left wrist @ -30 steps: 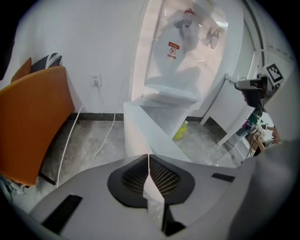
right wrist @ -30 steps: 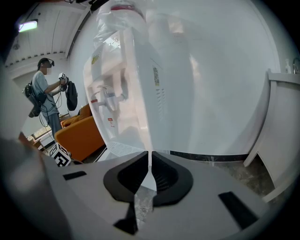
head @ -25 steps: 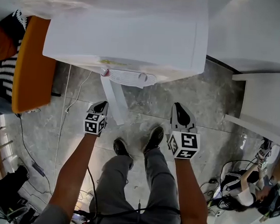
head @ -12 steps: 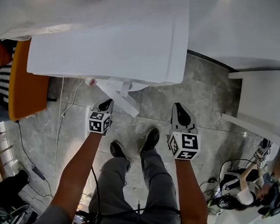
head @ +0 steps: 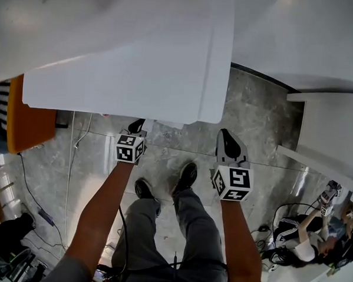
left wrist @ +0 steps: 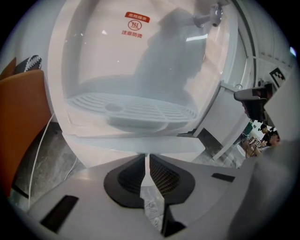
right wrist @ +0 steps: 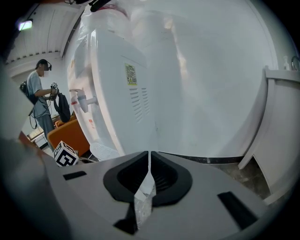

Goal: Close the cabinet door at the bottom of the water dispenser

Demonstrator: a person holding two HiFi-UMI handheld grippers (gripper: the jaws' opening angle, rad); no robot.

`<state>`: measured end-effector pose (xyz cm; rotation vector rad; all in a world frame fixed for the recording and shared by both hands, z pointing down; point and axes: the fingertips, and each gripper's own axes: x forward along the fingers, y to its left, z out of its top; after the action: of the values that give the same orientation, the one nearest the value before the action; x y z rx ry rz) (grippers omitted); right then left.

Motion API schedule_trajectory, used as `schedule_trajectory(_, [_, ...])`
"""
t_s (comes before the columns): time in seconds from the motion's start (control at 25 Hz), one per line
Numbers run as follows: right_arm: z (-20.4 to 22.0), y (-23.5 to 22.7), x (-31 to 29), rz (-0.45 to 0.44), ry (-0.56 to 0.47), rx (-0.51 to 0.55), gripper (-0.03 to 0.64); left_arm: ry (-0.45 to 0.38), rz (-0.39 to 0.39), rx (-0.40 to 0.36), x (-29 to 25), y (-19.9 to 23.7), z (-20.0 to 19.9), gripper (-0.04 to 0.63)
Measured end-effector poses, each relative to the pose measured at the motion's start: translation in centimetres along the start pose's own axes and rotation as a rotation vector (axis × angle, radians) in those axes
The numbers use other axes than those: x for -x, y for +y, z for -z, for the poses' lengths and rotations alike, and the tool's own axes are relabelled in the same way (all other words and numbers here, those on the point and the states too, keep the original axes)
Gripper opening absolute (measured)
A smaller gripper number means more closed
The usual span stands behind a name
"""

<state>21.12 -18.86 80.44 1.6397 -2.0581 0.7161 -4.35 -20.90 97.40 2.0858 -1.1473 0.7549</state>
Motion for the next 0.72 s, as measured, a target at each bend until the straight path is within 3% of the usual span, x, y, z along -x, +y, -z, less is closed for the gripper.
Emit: schedule_trajectory(0.72, [-1.9, -1.0, -0.4, -0.006, -0.005, 0.014, 0.034, -0.039, -0.033, 0.08, -1.5, -0.9, -2.3, 0.04])
